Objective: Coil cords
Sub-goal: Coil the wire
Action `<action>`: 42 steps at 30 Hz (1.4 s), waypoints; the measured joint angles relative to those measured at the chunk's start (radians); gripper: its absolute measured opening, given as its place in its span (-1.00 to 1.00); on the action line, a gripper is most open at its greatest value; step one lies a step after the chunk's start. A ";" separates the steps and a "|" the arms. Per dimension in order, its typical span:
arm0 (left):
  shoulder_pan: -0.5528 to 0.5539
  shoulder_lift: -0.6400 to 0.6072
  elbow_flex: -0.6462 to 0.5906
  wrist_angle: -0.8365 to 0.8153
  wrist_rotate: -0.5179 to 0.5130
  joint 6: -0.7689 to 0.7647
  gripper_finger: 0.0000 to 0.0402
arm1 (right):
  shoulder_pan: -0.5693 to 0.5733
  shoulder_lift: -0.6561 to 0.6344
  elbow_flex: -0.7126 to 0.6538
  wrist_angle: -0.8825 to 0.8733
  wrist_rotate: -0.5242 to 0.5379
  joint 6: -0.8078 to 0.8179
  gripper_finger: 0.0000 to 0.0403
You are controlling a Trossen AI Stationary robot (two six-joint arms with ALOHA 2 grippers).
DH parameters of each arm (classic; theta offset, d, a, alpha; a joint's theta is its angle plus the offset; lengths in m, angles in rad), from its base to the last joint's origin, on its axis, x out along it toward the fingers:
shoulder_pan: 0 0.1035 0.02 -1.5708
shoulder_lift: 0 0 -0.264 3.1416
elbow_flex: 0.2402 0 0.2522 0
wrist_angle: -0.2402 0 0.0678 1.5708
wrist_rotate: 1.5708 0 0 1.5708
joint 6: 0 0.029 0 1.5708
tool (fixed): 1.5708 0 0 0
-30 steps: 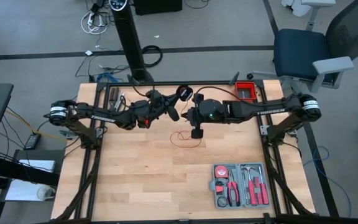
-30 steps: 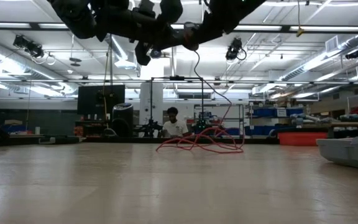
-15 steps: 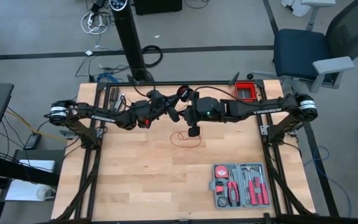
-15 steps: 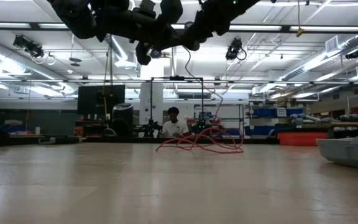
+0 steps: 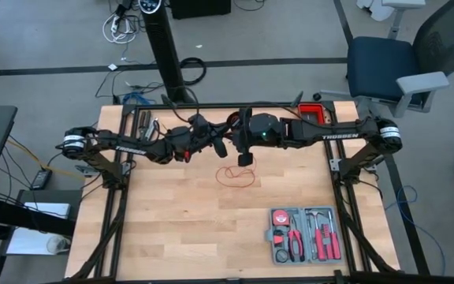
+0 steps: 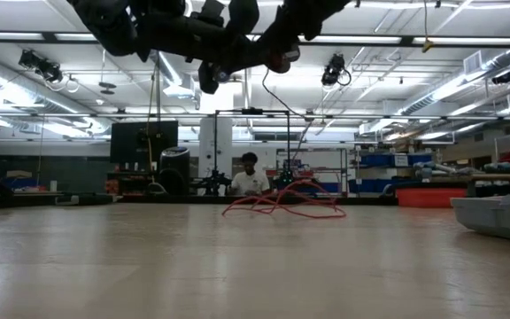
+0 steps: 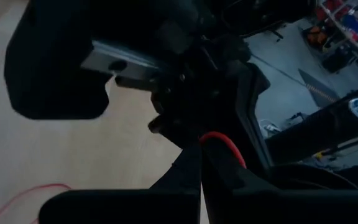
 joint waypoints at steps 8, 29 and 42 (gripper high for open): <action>0.005 0.000 -0.005 -0.004 -0.005 0.056 -1.00 | -0.002 0.059 0.000 0.063 0.029 0.042 -1.00; 0.000 -0.002 0.002 -0.020 -0.070 -0.010 -1.00 | 0.047 0.048 -0.002 0.202 0.269 -0.063 -1.00; -0.002 0.002 -0.002 -0.006 -0.006 -0.005 -1.00 | 0.064 0.025 0.001 0.029 0.085 0.038 -0.99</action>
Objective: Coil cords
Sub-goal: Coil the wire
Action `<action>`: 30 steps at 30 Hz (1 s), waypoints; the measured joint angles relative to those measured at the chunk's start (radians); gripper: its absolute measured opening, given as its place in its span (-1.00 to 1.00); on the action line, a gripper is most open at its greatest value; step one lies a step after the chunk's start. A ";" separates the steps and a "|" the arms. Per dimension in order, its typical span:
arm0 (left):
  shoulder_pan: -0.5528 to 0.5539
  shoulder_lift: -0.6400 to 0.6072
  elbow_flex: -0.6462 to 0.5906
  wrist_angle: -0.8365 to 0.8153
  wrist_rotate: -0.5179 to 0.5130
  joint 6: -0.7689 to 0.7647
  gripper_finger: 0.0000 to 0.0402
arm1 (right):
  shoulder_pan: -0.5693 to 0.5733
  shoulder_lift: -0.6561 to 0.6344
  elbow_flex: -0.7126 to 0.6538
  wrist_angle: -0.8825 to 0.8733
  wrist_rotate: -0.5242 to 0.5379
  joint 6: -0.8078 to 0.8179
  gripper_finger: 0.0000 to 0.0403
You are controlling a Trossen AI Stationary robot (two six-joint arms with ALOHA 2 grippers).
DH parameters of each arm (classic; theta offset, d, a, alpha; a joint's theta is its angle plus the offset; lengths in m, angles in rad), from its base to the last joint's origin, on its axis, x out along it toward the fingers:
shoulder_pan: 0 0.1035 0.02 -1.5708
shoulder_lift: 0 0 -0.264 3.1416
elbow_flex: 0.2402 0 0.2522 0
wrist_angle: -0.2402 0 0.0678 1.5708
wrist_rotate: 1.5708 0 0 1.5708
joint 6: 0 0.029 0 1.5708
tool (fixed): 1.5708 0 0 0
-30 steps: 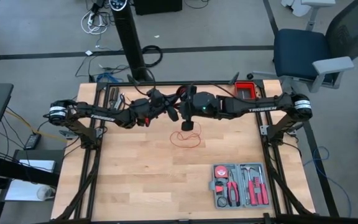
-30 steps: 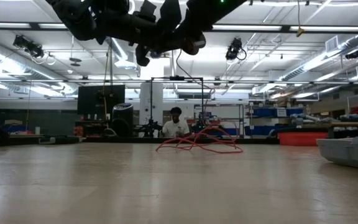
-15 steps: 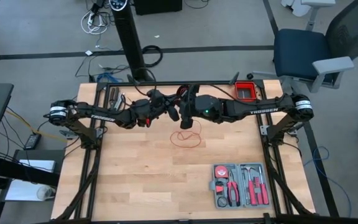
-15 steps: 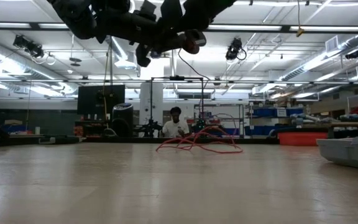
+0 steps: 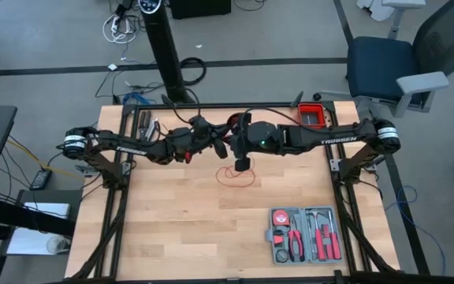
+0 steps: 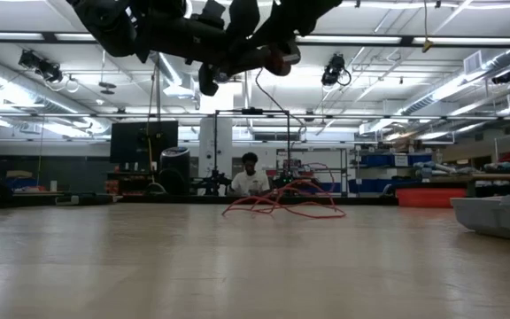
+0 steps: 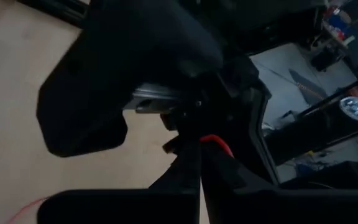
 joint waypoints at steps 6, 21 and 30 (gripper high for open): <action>-0.001 -0.002 0.001 0.026 -0.001 -0.013 -1.00 | 0.043 0.000 0.000 -0.027 -0.017 0.055 -0.78; 0.000 -0.003 0.003 0.022 -0.010 -0.024 -1.00 | 0.188 -0.045 -0.002 -0.223 0.146 0.040 -0.45; 0.000 -0.003 0.003 0.023 -0.005 -0.035 -1.00 | 0.266 -0.045 -0.002 -0.411 0.282 -0.206 -0.45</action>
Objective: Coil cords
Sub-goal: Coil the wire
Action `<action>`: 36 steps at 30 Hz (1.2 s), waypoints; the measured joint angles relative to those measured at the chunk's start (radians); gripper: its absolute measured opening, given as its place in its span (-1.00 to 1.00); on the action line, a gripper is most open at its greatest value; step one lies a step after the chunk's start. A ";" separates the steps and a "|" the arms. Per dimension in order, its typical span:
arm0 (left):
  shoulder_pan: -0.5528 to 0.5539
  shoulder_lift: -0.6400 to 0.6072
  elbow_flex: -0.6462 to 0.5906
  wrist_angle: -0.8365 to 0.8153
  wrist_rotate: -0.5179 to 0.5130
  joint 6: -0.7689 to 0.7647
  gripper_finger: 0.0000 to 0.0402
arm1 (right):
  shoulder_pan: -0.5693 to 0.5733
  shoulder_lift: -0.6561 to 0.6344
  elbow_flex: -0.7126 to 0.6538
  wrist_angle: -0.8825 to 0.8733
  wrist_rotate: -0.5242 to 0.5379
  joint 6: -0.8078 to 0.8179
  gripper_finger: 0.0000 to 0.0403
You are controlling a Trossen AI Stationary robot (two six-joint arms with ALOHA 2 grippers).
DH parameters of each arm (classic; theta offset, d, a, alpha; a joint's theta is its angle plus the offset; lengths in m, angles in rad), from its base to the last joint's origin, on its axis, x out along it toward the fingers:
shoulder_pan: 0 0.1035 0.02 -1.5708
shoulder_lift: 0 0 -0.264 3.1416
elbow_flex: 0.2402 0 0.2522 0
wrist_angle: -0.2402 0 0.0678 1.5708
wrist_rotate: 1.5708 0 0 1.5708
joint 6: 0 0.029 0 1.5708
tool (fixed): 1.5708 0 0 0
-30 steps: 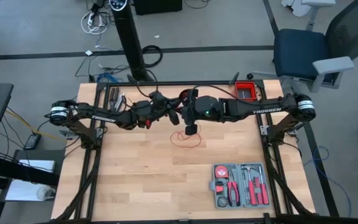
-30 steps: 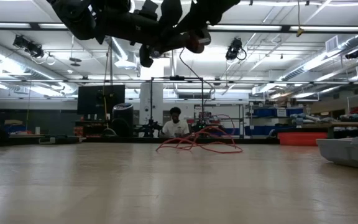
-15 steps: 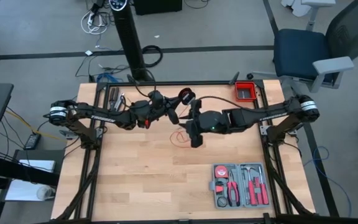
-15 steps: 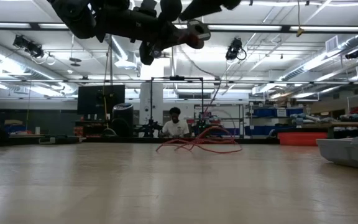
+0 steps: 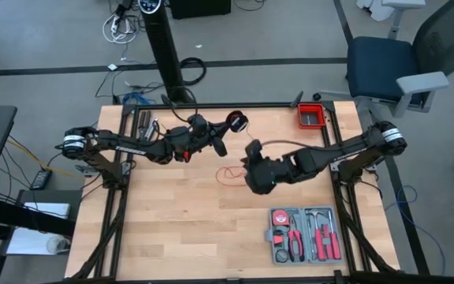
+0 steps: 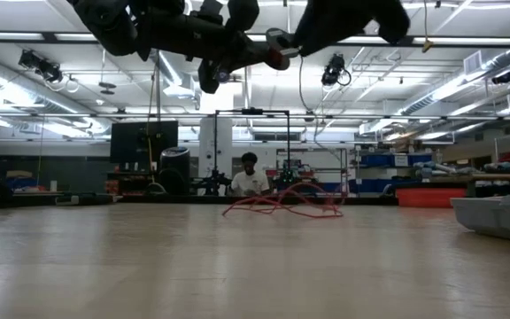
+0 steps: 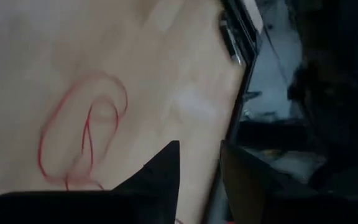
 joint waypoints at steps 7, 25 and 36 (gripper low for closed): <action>0.000 0.000 0.000 0.007 0.007 -0.021 -1.00 | 0.012 0.000 0.000 -0.141 0.116 -0.209 -0.48; 0.000 0.000 -0.001 0.016 0.022 -0.041 -1.00 | -0.120 0.001 -0.179 -0.019 0.075 -0.685 -0.56; 0.000 0.000 -0.002 0.014 0.022 -0.041 -1.00 | -0.178 0.001 -0.208 0.006 0.076 -0.756 -0.57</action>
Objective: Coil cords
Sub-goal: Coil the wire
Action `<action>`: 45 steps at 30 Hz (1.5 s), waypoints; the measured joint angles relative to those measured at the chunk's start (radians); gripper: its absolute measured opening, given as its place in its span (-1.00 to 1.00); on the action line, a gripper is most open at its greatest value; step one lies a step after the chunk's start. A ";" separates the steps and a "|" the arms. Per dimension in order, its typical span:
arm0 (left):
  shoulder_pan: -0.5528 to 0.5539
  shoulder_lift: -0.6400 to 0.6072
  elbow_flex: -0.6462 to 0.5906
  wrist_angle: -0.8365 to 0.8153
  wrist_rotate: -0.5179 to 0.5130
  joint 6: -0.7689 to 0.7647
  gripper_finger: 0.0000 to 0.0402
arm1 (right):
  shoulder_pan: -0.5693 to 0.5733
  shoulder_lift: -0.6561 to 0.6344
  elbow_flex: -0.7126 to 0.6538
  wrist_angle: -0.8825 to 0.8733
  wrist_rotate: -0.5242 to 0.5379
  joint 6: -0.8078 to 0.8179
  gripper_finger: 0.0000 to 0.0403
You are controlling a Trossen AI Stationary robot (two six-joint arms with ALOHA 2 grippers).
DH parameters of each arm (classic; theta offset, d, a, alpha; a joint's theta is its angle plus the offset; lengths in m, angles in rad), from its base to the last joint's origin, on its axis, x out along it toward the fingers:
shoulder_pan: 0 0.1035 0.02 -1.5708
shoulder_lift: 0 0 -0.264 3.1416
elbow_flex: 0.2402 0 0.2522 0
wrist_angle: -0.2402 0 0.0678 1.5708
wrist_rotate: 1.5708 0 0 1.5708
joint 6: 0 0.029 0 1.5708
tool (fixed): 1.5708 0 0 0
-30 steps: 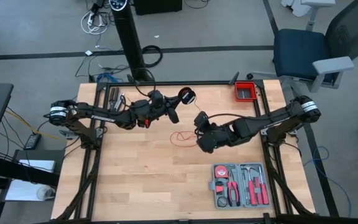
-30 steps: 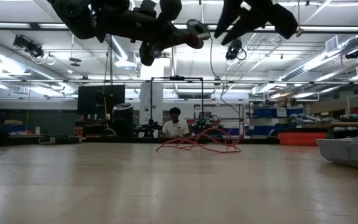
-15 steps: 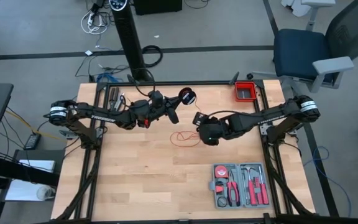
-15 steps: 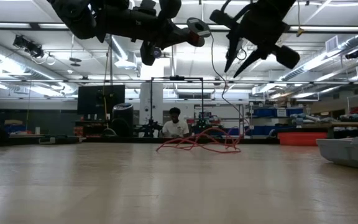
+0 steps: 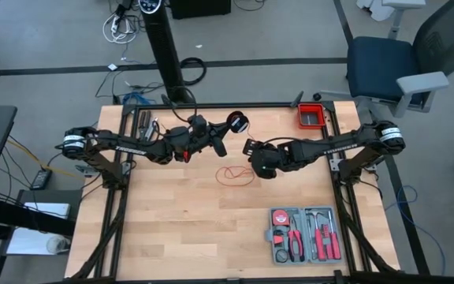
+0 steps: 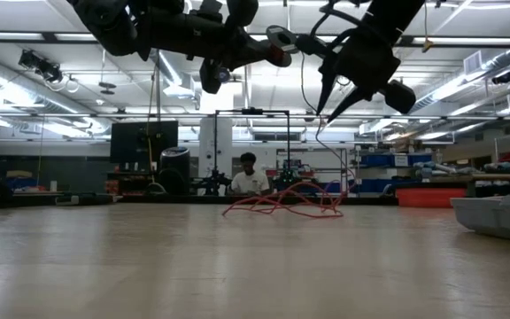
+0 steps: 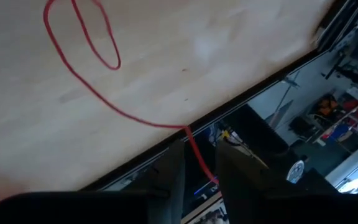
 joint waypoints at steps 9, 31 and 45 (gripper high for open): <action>0.000 0.000 0.000 -0.015 0.015 0.005 -1.00 | 0.042 0.000 0.000 0.011 0.054 0.320 -0.60; 0.000 0.001 0.000 -0.040 0.015 0.028 -1.00 | 0.078 -0.092 0.000 -0.101 0.245 1.136 -0.63; -0.009 0.001 0.000 0.029 0.011 0.083 -1.00 | 0.035 -0.209 0.000 -0.003 0.019 1.473 -0.63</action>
